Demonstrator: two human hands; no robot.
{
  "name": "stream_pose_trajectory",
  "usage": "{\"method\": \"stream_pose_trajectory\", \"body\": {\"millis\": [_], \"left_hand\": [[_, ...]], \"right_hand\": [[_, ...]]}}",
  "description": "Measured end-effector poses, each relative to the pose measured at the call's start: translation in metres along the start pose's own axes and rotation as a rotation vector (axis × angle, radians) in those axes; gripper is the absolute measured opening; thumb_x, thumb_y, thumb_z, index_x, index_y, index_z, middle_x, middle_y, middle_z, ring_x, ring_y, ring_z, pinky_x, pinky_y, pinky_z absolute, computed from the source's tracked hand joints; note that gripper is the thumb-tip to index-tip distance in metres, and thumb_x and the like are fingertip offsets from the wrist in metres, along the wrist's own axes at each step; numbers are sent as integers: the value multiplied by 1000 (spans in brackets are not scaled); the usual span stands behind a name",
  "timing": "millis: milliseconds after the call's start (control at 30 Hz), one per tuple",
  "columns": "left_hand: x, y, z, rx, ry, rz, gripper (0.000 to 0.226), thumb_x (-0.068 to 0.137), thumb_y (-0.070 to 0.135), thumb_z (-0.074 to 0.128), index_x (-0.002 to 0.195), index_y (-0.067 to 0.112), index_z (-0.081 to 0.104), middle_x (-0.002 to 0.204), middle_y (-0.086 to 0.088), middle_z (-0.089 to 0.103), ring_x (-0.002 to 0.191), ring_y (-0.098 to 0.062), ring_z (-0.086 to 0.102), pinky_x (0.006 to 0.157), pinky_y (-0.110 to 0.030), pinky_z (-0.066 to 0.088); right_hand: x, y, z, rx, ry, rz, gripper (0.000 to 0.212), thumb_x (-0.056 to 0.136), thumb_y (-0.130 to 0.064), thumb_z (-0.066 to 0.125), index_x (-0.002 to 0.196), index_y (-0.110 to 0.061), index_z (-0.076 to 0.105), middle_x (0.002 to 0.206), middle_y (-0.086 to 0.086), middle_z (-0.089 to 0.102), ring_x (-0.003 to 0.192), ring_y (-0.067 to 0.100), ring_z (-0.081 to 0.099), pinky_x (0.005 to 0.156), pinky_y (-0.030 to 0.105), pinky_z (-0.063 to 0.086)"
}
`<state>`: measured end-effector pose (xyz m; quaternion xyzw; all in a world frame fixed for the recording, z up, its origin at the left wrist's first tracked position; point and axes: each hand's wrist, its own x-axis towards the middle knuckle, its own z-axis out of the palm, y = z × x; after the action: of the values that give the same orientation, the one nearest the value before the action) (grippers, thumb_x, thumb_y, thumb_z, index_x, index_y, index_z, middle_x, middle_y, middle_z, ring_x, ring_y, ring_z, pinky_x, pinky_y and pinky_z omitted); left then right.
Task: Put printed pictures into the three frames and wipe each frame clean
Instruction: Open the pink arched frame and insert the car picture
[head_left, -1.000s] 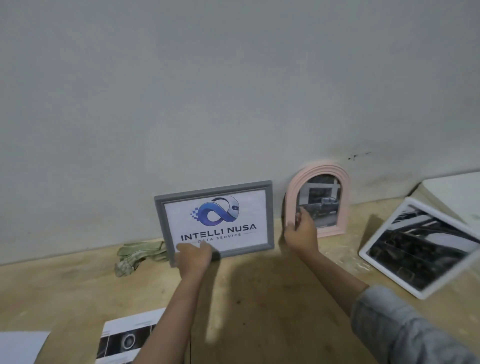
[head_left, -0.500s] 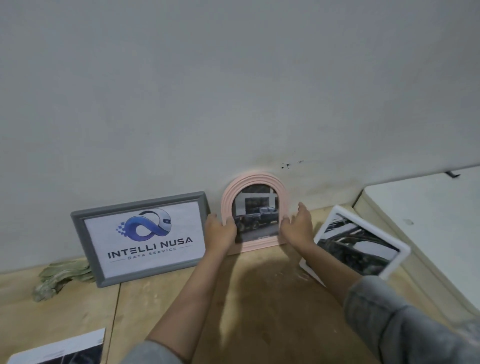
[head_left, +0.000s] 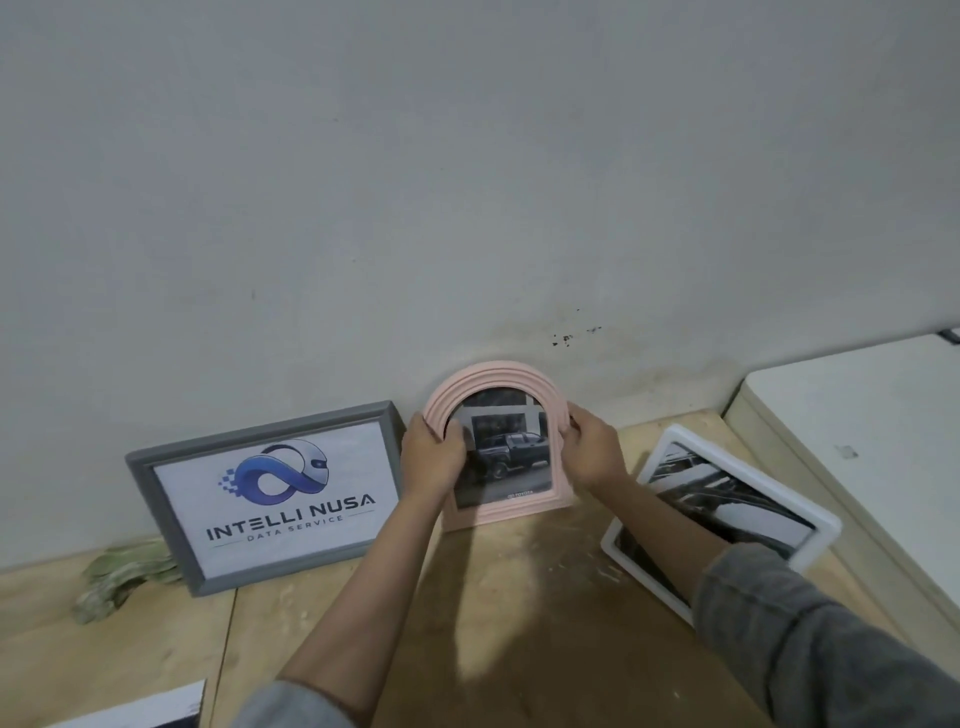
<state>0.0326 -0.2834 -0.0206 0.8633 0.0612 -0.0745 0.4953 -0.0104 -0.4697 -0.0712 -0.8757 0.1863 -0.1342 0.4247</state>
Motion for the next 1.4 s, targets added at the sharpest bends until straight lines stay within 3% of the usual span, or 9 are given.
{"method": "stream_pose_trajectory", "body": {"millis": [233, 367, 433, 567, 800, 933, 1033, 1233, 1400], "left_hand": [[-20, -22, -25, -144, -11, -7, 73, 87, 65, 38, 137, 12, 46, 139, -7, 51, 128, -25, 47, 109, -44, 37], [-51, -25, -48, -533, -141, -205, 44, 92, 56, 44, 78, 16, 57, 70, -2, 48, 62, -17, 46, 58, -27, 37], [-69, -29, -56, -703, -202, -281, 32, 94, 37, 54, 75, 11, 56, 65, -6, 47, 58, -18, 45, 52, -27, 38], [-96, -45, -64, -786, -143, -388, 8, 91, 0, 53, 86, -5, 58, 79, -15, 59, 70, -21, 60, 54, -24, 56], [-131, -106, -77, -769, -136, -416, 16, 95, -3, 43, 96, 0, 59, 85, -16, 63, 71, -23, 62, 52, -25, 55], [-144, -131, -91, -837, -168, -386, 20, 98, 0, 38, 101, -2, 57, 80, -15, 65, 57, -16, 67, 49, -23, 54], [-153, -146, -97, -910, -176, -400, 23, 100, 4, 36, 94, 0, 58, 66, -7, 70, 53, -12, 67, 48, -22, 54], [-162, -173, -108, -1000, -162, -462, 25, 100, 7, 34, 92, 2, 57, 63, -6, 70, 53, -14, 68, 46, -25, 55], [-163, -193, -113, -1111, -139, -531, 38, 100, 8, 32, 90, 3, 69, 72, -9, 73, 60, -17, 70, 52, -28, 58]], "right_hand": [[-48, -7, -28, -24, -30, -274, 11, 91, -8, 54, 100, -7, 61, 87, 8, 64, 79, 19, 61, 67, 28, 51], [-98, -26, -46, -143, 5, -538, 6, 87, -4, 52, 86, -8, 57, 74, 3, 55, 60, 15, 49, 51, 26, 41], [-128, -29, -47, -214, -99, -664, 8, 85, -5, 56, 89, -12, 58, 76, 2, 60, 59, 11, 55, 48, 20, 46], [-178, -22, -38, -237, -204, -745, 20, 99, -26, 43, 102, -16, 59, 100, 4, 68, 88, 12, 65, 75, 24, 56], [-221, 2, -1, -209, -313, -868, 21, 93, -29, 52, 101, -12, 62, 107, 9, 64, 102, 20, 59, 82, 31, 52], [-212, 18, 21, -198, -276, -431, 57, 92, -46, 39, 123, 0, 49, 120, 25, 59, 113, 39, 56, 92, 48, 50], [-195, 52, 40, -128, -328, -138, 58, 90, -53, 36, 128, -11, 48, 121, 11, 56, 112, 27, 53, 96, 46, 46], [-213, 23, 54, -14, -355, 123, 53, 93, -20, 51, 142, -10, 35, 137, 11, 49, 127, 27, 44, 103, 30, 33], [-219, 19, 62, -22, -353, 142, 54, 92, -18, 55, 141, -9, 36, 134, 12, 50, 123, 26, 46, 93, 21, 30]]}}
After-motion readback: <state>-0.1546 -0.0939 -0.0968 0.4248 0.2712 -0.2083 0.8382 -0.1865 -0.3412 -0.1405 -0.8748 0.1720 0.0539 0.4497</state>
